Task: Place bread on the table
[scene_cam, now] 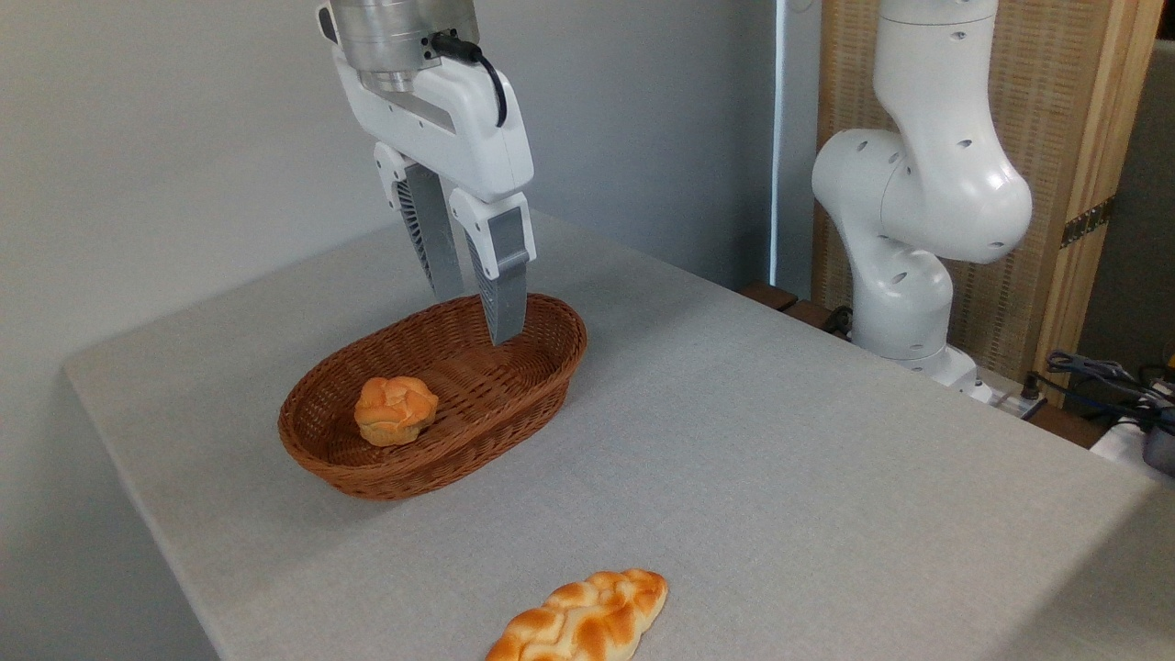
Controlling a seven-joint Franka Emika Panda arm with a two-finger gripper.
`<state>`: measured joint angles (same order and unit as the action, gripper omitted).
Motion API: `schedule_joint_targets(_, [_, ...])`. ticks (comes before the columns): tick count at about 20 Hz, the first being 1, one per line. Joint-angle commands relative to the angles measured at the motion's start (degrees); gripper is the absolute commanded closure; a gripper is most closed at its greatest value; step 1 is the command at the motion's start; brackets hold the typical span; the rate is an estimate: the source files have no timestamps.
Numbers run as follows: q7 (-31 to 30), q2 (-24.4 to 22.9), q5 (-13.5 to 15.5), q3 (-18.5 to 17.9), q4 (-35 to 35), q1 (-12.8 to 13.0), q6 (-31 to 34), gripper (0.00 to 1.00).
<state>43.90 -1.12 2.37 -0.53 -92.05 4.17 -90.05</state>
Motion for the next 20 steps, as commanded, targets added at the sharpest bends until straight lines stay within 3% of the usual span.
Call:
schedule_joint_targets(1, [-0.3, 0.2, 0.2, -0.1, 1.0, 0.3, 0.3, 0.0])
schedule_joint_targets(20, [-0.8, 0.7, 0.3, 0.2, 0.9, 0.7, 0.0, 0.0])
